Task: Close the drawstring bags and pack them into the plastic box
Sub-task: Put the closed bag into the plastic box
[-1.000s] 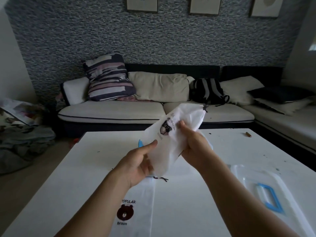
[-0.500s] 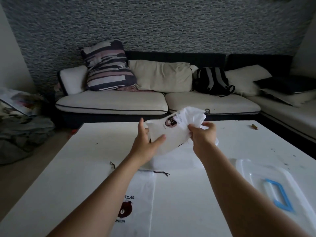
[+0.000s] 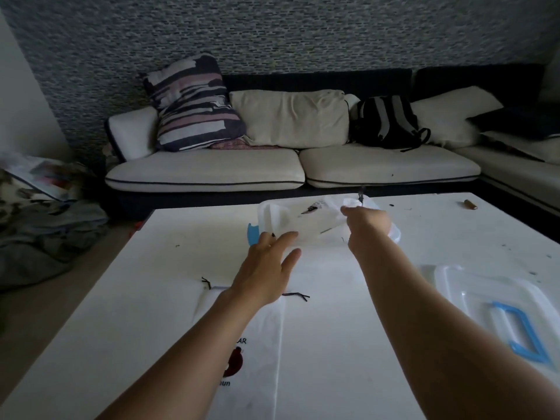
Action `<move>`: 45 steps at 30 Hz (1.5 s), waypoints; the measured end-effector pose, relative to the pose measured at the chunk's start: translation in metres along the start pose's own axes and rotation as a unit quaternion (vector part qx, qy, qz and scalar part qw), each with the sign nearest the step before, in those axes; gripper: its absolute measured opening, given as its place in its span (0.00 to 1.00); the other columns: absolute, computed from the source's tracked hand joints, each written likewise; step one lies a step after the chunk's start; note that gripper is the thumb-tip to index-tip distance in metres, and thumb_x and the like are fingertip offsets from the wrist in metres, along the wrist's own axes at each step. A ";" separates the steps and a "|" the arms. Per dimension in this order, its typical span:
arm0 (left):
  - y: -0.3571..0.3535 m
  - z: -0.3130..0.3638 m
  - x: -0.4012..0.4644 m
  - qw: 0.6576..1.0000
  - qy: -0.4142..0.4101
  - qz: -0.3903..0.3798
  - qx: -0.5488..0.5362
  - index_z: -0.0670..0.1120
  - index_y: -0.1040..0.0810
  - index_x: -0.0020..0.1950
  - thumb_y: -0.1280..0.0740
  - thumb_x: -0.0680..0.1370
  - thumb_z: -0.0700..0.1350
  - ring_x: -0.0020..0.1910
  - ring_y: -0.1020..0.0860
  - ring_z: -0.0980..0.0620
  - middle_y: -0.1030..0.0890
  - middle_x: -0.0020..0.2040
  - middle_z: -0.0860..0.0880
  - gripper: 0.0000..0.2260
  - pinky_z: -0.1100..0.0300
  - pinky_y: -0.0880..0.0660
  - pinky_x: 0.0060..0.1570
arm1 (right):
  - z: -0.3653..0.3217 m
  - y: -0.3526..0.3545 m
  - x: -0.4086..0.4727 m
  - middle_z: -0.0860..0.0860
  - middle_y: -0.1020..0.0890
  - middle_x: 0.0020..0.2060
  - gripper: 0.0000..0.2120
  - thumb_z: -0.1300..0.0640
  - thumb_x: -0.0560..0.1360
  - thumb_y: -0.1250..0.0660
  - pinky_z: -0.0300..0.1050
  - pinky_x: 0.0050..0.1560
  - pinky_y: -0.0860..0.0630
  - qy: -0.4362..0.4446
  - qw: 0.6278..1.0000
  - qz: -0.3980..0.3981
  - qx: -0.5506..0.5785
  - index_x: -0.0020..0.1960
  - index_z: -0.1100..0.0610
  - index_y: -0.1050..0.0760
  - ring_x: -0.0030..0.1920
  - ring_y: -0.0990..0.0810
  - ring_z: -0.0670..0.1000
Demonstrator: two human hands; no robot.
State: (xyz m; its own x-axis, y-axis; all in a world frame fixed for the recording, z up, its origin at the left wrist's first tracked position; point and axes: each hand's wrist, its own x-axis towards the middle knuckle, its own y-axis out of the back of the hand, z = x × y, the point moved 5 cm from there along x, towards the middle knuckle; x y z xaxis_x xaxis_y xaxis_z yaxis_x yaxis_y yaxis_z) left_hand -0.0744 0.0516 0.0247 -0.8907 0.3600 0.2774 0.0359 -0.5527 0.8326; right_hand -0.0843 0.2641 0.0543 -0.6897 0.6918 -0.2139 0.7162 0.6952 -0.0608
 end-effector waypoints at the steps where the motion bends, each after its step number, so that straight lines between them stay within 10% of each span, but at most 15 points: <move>1: -0.002 -0.001 0.000 1.000 0.005 -0.002 0.011 0.60 0.36 0.75 0.46 0.84 0.57 0.61 0.28 0.46 0.33 0.63 0.48 0.19 0.53 0.27 0.63 | -0.002 0.002 0.004 0.53 0.25 0.44 0.08 0.67 0.73 0.32 0.40 0.34 0.29 0.050 0.997 0.050 -0.042 0.47 0.57 0.26 0.38 0.28 0.53; 4: -0.003 -0.003 0.002 0.999 0.000 -0.009 0.038 0.58 0.34 0.75 0.46 0.84 0.56 0.62 0.30 0.45 0.33 0.64 0.48 0.19 0.53 0.28 0.64 | -0.042 0.003 -0.011 0.51 0.28 0.64 0.22 0.70 0.69 0.33 0.38 0.51 0.33 0.327 0.908 0.134 -0.226 0.59 0.53 0.23 0.60 0.29 0.55; 6: -0.003 -0.006 0.002 0.999 -0.014 -0.019 0.045 0.58 0.34 0.75 0.45 0.84 0.57 0.63 0.31 0.45 0.32 0.63 0.48 0.19 0.53 0.29 0.64 | -0.042 -0.030 -0.017 0.50 0.24 0.65 0.18 0.61 0.73 0.29 0.38 0.56 0.33 0.407 0.846 -0.087 -0.333 0.61 0.51 0.21 0.64 0.26 0.54; 8: -0.001 -0.010 0.001 0.999 -0.019 -0.028 0.031 0.61 0.36 0.76 0.45 0.84 0.57 0.62 0.32 0.46 0.32 0.62 0.49 0.19 0.54 0.29 0.64 | -0.013 -0.053 -0.018 0.51 0.28 0.71 0.19 0.46 0.77 0.32 0.43 0.67 0.35 0.341 0.763 -0.262 -0.483 0.67 0.48 0.23 0.71 0.30 0.55; 11: 0.005 -0.011 -0.003 0.999 -0.022 -0.037 -0.005 0.64 0.46 0.78 0.44 0.84 0.56 0.62 0.31 0.48 0.31 0.62 0.50 0.23 0.54 0.29 0.61 | 0.023 -0.051 -0.017 0.52 0.31 0.75 0.33 0.30 0.79 0.49 0.56 0.74 0.41 0.188 0.656 -0.309 -0.663 0.75 0.49 0.31 0.76 0.36 0.57; 15: 0.009 -0.013 -0.009 0.997 -0.021 -0.052 -0.055 0.61 0.45 0.76 0.42 0.83 0.56 0.63 0.29 0.52 0.28 0.67 0.51 0.22 0.55 0.29 0.58 | 0.041 -0.040 -0.001 0.53 0.35 0.76 0.37 0.32 0.78 0.42 0.50 0.73 0.43 0.034 0.713 -0.323 -0.622 0.79 0.54 0.40 0.76 0.38 0.55; 20: 0.010 -0.016 -0.015 0.995 -0.013 -0.082 -0.048 0.55 0.44 0.77 0.42 0.84 0.50 0.66 0.30 0.52 0.31 0.70 0.49 0.22 0.60 0.34 0.59 | 0.049 -0.035 0.014 0.49 0.34 0.76 0.57 0.18 0.55 0.35 0.55 0.73 0.39 0.045 0.711 -0.272 -0.647 0.78 0.44 0.40 0.74 0.36 0.55; 25: 0.017 -0.021 -0.017 0.995 0.001 -0.097 -0.036 0.51 0.42 0.77 0.43 0.82 0.41 0.68 0.30 0.49 0.34 0.73 0.50 0.23 0.54 0.31 0.66 | 0.009 -0.053 -0.005 0.56 0.21 0.56 0.41 0.24 0.62 0.37 0.57 0.62 0.26 0.183 0.708 -0.182 -0.658 0.56 0.58 0.23 0.59 0.22 0.61; 27: 0.020 -0.027 -0.015 0.996 0.015 -0.083 -0.038 0.49 0.38 0.74 0.42 0.80 0.39 0.64 0.27 0.49 0.32 0.71 0.50 0.22 0.54 0.30 0.63 | -0.027 -0.065 -0.034 0.54 0.18 0.50 0.21 0.41 0.70 0.30 0.47 0.47 0.24 0.291 0.714 -0.133 -0.622 0.50 0.59 0.24 0.50 0.19 0.57; 30: 0.021 -0.031 -0.013 0.997 0.025 -0.070 -0.032 0.45 0.32 0.67 0.41 0.78 0.42 0.49 0.23 0.48 0.27 0.59 0.48 0.17 0.54 0.27 0.51 | -0.043 -0.090 -0.100 0.51 0.13 0.39 0.11 0.55 0.74 0.29 0.39 0.36 0.20 0.286 0.669 -0.359 -0.585 0.48 0.63 0.17 0.39 0.14 0.50; 35: 0.042 -0.036 -0.011 0.997 0.053 -0.019 -0.052 0.41 0.33 0.70 0.40 0.74 0.35 0.65 0.27 0.45 0.35 0.72 0.44 0.23 0.53 0.30 0.64 | 0.057 -0.096 -0.129 0.62 0.22 0.59 0.19 0.61 0.80 0.35 0.51 0.52 0.17 0.042 0.581 -0.514 -0.630 0.70 0.65 0.30 0.49 0.14 0.60; 38: 0.045 -0.052 -0.015 0.994 0.110 -0.024 0.001 0.46 0.34 0.72 0.42 0.79 0.37 0.65 0.27 0.42 0.35 0.73 0.46 0.21 0.49 0.30 0.64 | 0.110 -0.097 -0.121 0.59 0.26 0.66 0.28 0.56 0.81 0.36 0.55 0.51 0.17 0.141 0.601 -0.480 -0.624 0.78 0.55 0.42 0.51 0.15 0.62; 45: 0.035 -0.071 -0.024 0.978 0.162 -0.114 0.061 0.45 0.40 0.76 0.38 0.81 0.51 0.70 0.30 0.43 0.35 0.75 0.45 0.25 0.49 0.30 0.66 | 0.134 -0.086 -0.102 0.58 0.23 0.57 0.13 0.54 0.79 0.33 0.48 0.46 0.28 0.278 0.604 -0.357 -0.656 0.60 0.59 0.27 0.53 0.21 0.61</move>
State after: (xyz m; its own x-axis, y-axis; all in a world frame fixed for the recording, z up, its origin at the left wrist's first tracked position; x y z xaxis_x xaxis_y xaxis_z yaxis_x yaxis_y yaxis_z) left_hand -0.0837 -0.0299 0.0129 -0.9783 0.1947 -0.0714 -0.1432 -0.3848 0.9118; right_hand -0.0614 0.1080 -0.0497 -0.9635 -0.1696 -0.2071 -0.2342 0.1591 0.9591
